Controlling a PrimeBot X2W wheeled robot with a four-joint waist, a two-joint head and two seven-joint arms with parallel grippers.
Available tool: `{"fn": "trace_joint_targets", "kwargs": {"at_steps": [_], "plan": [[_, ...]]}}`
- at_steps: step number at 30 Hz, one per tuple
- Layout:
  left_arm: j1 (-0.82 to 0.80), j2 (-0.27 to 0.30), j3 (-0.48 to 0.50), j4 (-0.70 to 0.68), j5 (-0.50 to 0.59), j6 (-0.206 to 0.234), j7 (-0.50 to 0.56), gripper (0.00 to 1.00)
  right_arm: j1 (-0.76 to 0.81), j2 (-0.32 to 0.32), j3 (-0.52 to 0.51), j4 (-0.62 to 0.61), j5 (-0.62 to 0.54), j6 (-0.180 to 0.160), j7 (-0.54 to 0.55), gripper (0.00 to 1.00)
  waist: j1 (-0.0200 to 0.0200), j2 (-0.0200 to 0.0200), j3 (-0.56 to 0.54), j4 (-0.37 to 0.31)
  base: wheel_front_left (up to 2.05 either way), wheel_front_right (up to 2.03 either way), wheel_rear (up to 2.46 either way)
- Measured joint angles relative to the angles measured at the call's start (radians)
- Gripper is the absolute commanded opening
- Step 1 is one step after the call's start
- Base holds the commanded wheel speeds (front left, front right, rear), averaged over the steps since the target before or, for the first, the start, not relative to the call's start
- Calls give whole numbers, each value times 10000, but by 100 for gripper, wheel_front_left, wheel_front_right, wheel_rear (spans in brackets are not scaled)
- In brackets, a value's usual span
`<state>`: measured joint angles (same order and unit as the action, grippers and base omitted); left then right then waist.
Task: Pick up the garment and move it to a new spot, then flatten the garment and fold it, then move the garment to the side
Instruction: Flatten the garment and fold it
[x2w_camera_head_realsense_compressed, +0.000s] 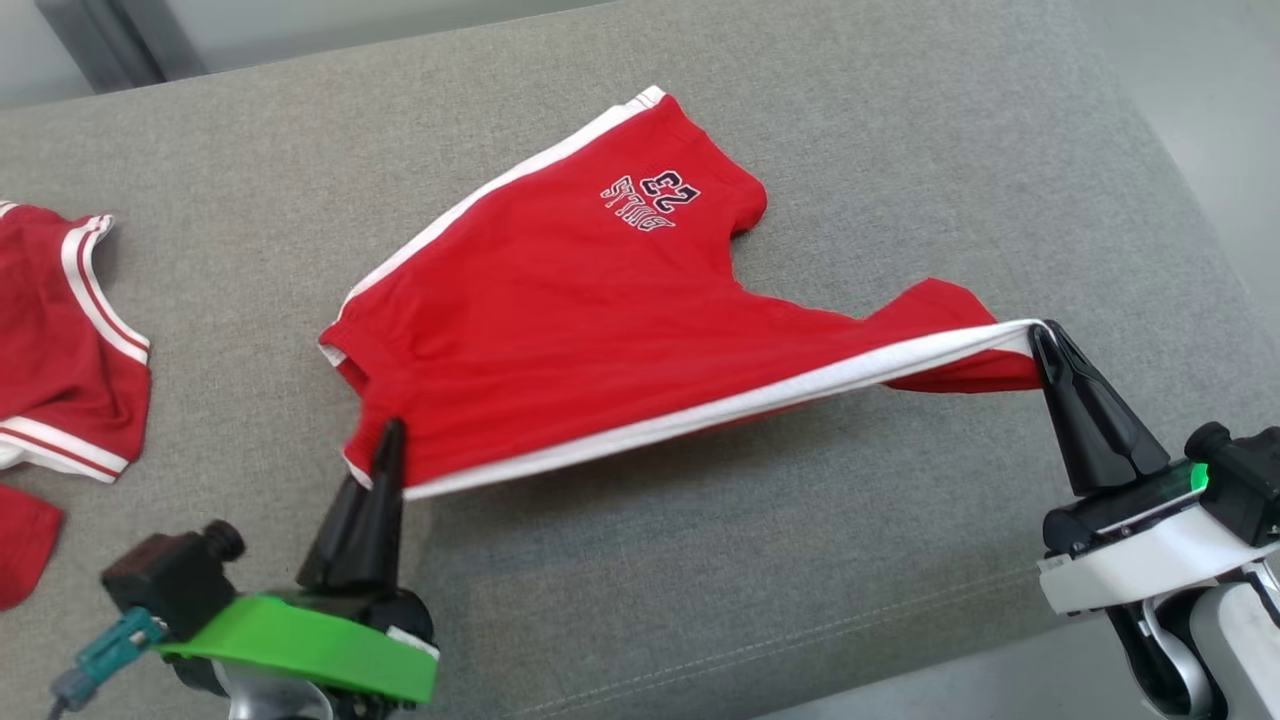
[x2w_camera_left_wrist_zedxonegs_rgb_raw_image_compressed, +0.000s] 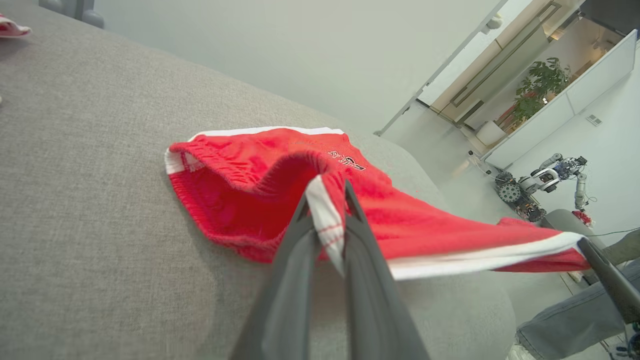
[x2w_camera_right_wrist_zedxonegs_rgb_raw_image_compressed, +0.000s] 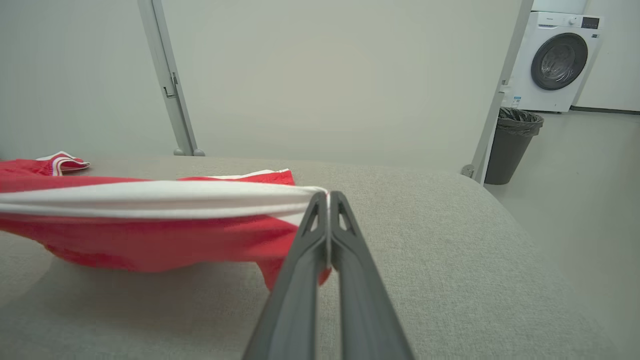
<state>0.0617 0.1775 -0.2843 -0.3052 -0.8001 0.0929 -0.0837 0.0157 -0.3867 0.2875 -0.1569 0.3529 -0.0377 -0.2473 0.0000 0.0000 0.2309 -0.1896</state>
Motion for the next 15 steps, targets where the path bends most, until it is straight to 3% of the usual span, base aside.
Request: {"fn": "trace_joint_targets", "kwargs": {"at_steps": [4,11,15], "plan": [[202,15,-349,77,75,36,230,0,96,-270,31,-19,65,29,31,0,0,0,70,125,0,0,0],[34,-19,-437,416,100,42,545,0,-501,-575,102,-29,73,433,299,0,0,0,275,492,0,0,0],[-635,-63,-416,809,86,58,899,13,-1226,-688,113,238,94,731,577,0,0,0,421,721,0,0,0]]}}
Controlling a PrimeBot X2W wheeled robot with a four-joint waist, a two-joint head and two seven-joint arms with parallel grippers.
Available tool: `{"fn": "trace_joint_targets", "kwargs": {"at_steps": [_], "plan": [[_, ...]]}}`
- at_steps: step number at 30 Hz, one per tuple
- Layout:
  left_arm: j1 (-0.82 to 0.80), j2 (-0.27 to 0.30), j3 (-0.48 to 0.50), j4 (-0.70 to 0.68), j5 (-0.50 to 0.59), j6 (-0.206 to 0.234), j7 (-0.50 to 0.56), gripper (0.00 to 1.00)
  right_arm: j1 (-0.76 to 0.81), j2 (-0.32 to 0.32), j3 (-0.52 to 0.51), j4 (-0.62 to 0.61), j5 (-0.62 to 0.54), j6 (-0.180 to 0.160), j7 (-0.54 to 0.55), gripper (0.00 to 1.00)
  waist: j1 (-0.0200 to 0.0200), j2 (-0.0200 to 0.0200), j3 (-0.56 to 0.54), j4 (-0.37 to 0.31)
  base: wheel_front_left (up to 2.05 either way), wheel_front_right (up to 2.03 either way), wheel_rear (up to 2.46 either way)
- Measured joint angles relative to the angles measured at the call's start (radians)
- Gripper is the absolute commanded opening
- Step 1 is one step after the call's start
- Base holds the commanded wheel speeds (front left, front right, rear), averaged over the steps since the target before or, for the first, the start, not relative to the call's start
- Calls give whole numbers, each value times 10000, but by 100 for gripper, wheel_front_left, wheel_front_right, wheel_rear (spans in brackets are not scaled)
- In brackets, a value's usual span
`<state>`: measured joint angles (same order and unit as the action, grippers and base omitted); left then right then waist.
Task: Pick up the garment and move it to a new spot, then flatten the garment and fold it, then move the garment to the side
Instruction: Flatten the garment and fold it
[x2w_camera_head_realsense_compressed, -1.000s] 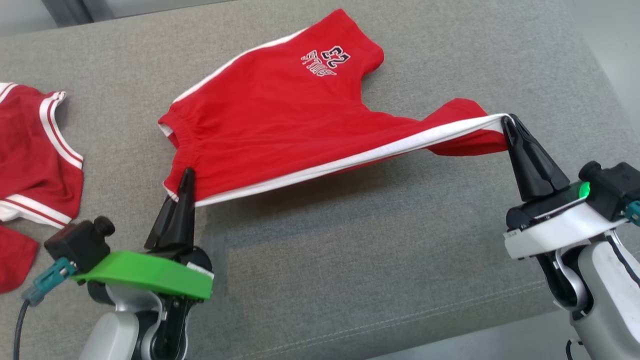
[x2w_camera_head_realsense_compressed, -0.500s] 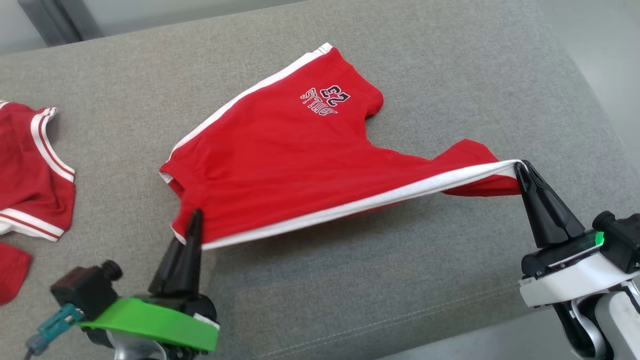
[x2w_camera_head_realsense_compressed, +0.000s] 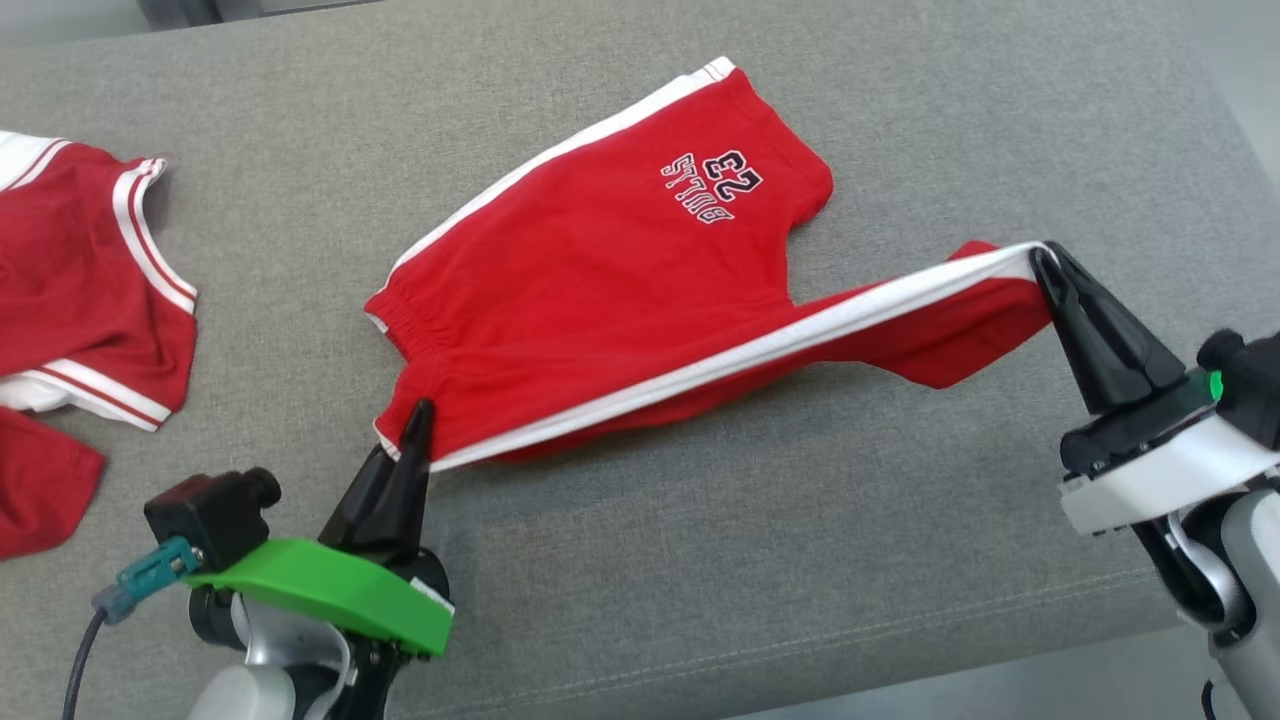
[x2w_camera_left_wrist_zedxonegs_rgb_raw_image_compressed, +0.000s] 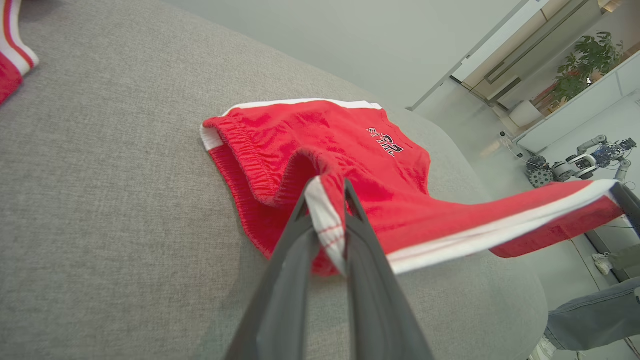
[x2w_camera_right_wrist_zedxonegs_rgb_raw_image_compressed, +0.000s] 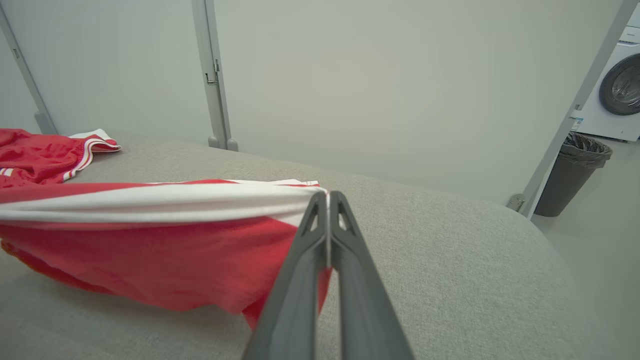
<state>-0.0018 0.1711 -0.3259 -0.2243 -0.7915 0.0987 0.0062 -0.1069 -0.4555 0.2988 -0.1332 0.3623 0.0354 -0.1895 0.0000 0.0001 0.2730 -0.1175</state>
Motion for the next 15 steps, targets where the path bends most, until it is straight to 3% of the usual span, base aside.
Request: {"fn": "trace_joint_targets", "kwargs": {"at_steps": [2,7,15], "plan": [[-400,-8,13,211,0,42,171,13,-464,-69,42,217,19,180,165,0,0,0,88,101,0,0,0],[-1658,-180,2,817,-6,73,675,0,-1751,-140,46,734,98,382,591,0,0,0,316,331,0,0,0],[-3630,-548,207,1967,-107,88,1716,0,-4053,-234,295,1674,169,704,1509,0,0,0,891,582,0,0,0]]}}
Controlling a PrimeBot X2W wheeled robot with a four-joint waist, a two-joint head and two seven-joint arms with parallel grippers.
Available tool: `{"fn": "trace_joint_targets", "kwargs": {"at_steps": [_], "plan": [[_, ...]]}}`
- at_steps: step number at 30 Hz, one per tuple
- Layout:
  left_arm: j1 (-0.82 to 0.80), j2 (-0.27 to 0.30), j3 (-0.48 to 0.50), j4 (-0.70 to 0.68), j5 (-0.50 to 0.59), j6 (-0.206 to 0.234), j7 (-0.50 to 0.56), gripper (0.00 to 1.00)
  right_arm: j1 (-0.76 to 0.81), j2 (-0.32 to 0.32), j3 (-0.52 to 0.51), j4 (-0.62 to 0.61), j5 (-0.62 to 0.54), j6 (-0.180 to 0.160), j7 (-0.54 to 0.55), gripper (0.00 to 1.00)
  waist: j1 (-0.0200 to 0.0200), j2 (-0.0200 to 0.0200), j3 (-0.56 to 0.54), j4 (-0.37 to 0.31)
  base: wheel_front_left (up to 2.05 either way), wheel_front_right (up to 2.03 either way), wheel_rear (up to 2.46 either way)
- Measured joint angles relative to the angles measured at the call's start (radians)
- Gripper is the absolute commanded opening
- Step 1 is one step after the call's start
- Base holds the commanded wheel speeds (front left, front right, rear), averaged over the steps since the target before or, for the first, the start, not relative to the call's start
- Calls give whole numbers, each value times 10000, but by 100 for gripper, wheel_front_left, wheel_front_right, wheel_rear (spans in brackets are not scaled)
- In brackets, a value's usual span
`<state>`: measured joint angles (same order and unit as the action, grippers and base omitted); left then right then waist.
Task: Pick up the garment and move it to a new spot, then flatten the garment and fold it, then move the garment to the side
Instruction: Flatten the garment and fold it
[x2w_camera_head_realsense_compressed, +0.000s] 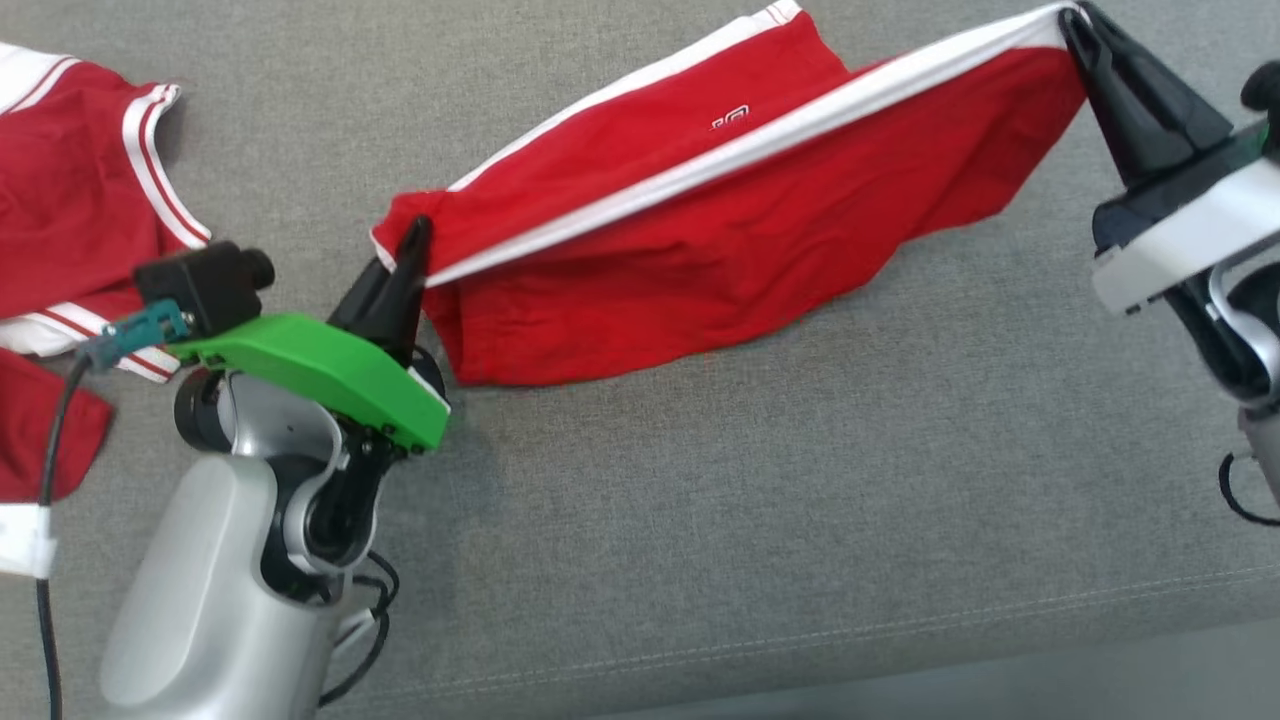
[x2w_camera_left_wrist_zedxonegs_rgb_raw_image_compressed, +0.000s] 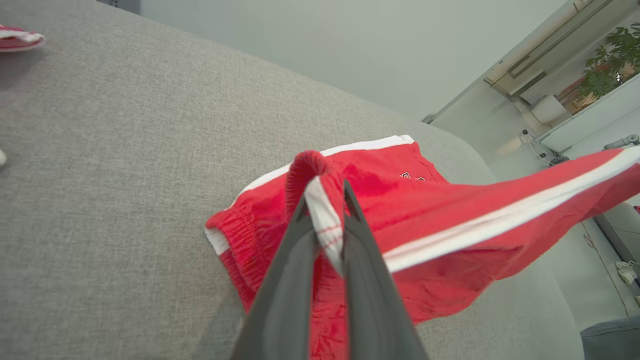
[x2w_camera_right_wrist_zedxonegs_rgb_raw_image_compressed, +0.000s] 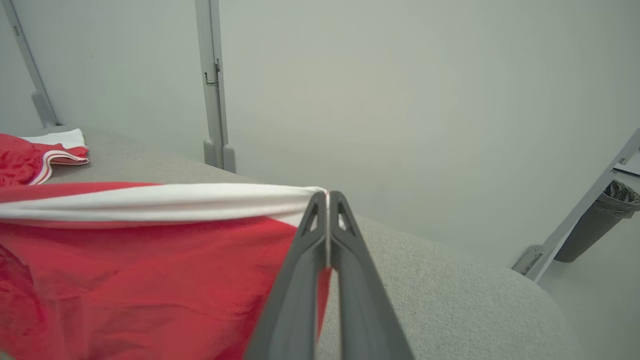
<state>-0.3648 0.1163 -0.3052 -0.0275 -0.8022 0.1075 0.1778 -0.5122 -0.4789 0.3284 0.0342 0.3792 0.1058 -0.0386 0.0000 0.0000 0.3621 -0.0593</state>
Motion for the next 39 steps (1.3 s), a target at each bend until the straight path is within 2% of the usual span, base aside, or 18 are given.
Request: {"fn": "trace_joint_targets", "kwargs": {"at_steps": [7,8,10,11,12,13,21,33,34,35,36,37,38,39], "plan": [[-1411,-316,71,878,259,0,341,0,-1576,79,192,1076,25,88,639,0,0,0,707,168,0,0,0],[-1563,-389,81,1020,274,0,343,4,-1739,77,236,1237,25,88,719,0,0,0,810,202,0,0,0],[-1831,-499,130,1298,332,4,418,37,-2075,96,341,1536,25,136,849,0,0,0,1020,278,0,0,0],[-1936,-537,138,1411,332,54,416,65,-2239,102,401,1689,25,173,926,0,0,0,1121,319,0,0,0],[-2021,-583,151,1511,332,81,416,65,-2391,115,458,1829,25,174,972,0,0,0,1221,362,0,0,0],[-2101,-648,150,1586,332,84,414,100,-2529,134,506,1985,21,174,982,0,0,0,1319,407,0,0,0],[-2314,-704,92,1588,332,167,-360,100,-3261,150,800,3057,-17,173,830,0,0,0,1746,972,0,0,0],[-2288,-721,-640,1133,784,-132,-922,100,-3899,107,986,4301,-17,174,744,0,0,0,1853,1424,0,0,0],[-2285,-721,-677,1129,784,-161,-961,100,-3987,107,988,4420,-13,174,744,11,0,0,1872,1460,0,0,0],[-2283,-721,-723,1122,784,-199,-1028,100,-4063,104,988,4533,-12,174,744,33,0,0,1891,1497,0,0,0],[-2280,-723,-771,1106,784,-224,-1085,100,-4126,104,984,4635,-8,174,744,50,0,0,1908,1536,0,0,0],[-2279,-727,-825,1089,786,-245,-1099,100,-4172,100,984,4721,-8,174,744,96,0,0,1925,1575,0,0,0],[-2278,-729,-869,1076,830,-274,-1139,100,-4223,105,995,4819,-8,174,740,100,0,0,1942,1612,0,0,0],[-2266,-732,-869,1055,851,-295,-1204,100,-4282,134,1030,4913,-8,174,727,100,0,0,1959,1642,0,0,0]]}}
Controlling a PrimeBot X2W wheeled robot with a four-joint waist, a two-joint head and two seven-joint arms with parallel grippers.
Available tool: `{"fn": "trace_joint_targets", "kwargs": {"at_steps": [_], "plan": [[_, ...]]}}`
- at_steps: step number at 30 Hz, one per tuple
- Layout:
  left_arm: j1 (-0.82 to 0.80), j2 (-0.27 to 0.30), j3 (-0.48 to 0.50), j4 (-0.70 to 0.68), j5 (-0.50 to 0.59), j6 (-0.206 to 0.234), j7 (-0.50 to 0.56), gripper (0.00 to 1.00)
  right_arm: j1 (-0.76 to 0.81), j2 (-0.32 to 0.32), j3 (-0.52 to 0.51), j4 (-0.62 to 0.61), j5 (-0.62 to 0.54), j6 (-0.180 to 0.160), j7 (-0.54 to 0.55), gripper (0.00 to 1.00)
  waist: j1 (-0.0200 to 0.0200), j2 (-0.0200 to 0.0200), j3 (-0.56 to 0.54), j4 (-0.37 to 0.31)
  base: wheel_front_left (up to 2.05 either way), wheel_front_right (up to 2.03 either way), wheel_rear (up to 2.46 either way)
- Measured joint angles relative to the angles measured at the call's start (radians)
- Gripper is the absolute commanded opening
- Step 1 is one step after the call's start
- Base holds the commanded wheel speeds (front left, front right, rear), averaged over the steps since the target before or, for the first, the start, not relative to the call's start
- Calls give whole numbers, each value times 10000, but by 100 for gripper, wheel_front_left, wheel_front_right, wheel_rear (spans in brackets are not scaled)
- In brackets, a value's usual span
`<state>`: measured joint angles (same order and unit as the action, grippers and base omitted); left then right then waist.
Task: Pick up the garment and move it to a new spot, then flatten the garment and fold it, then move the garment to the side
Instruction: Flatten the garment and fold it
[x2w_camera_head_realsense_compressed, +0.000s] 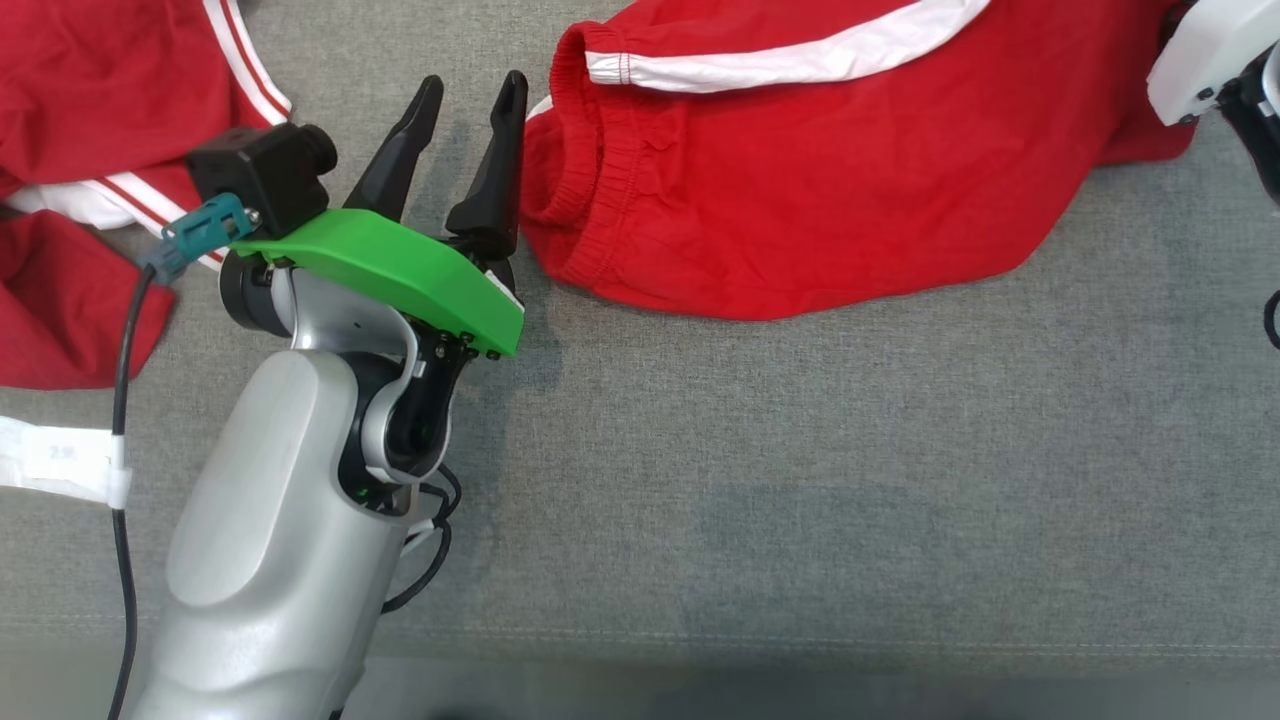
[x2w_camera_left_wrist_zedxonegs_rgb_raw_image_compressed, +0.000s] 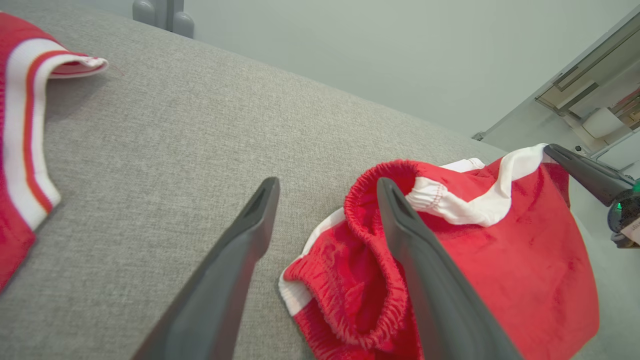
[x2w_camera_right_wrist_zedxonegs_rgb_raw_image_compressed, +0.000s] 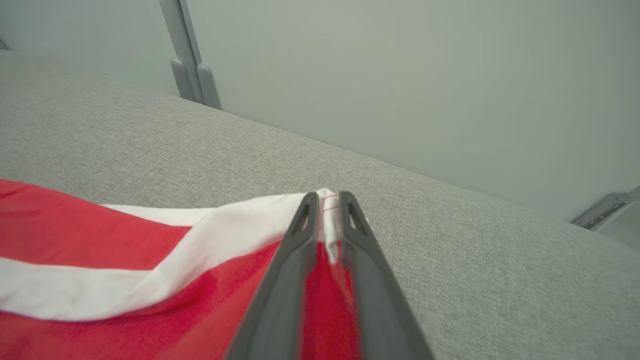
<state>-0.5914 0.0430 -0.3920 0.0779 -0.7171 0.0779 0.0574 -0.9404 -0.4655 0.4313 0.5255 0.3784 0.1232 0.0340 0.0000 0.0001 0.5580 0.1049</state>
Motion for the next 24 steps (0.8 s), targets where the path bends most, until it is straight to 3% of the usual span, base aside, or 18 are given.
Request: {"fn": "trace_joint_targets", "kwargs": {"at_steps": [10,16,24], "plan": [[122,157,-345,-13,546,-355,-234,100,-267,257,332,719,0,12,-520,100,0,0,-69,-164,0,0,0],[125,727,-965,27,1348,-616,-234,100,-371,330,495,740,19,12,-1120,100,0,0,-216,-421,0,0,0],[117,1375,-1047,416,2044,-690,-247,100,-357,612,700,548,343,13,-1960,100,0,0,-396,-912,0,0,0]]}}
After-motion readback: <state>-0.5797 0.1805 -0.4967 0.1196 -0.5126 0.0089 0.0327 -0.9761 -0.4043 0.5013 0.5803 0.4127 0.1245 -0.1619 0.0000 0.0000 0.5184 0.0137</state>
